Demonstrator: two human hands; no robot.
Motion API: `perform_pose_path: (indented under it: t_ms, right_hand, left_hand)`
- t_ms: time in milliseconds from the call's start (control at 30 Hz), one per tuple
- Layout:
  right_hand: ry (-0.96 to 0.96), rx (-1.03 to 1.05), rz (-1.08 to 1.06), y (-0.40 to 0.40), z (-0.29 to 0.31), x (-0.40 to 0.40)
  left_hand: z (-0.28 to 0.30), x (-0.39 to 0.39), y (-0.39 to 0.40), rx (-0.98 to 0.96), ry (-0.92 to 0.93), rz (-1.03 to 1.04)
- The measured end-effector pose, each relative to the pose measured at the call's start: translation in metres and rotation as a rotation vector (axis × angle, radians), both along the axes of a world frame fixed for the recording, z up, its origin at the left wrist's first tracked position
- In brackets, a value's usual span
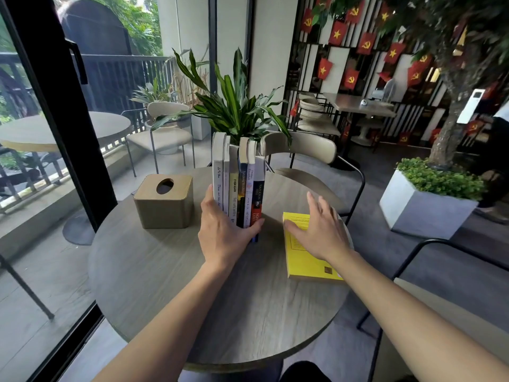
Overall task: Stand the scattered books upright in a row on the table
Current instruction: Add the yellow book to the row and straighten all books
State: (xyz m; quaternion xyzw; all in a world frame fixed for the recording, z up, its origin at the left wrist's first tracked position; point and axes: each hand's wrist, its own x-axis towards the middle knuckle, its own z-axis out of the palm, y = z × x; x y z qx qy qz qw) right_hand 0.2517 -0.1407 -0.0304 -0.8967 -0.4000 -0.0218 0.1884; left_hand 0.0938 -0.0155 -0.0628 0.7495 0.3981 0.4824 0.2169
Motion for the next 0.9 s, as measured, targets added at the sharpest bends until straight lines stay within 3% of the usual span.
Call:
perform_pose_path:
  t_ms: [167, 433, 600, 900]
  right_hand:
    - [0.136, -0.234, -0.198, -0.010, -0.017, 0.015]
    - [0.336, -0.219, -0.366, 0.004, -0.012, 0.037]
    - [0.367, 0.001, -0.363, -0.002, -0.019, 0.037]
    - [0.622, 0.368, -0.386, 0.008, -0.036, 0.056]
  left_hand:
    - [-0.004, 0.001, 0.004, -0.054, 0.027, 0.007]
    - [-0.003, 0.000, 0.003, -0.049, 0.033, 0.001]
    - [-0.003, 0.000, 0.003, -0.055, 0.035, 0.001]
    - [-0.002, -0.004, 0.005, -0.050, 0.077, -0.008]
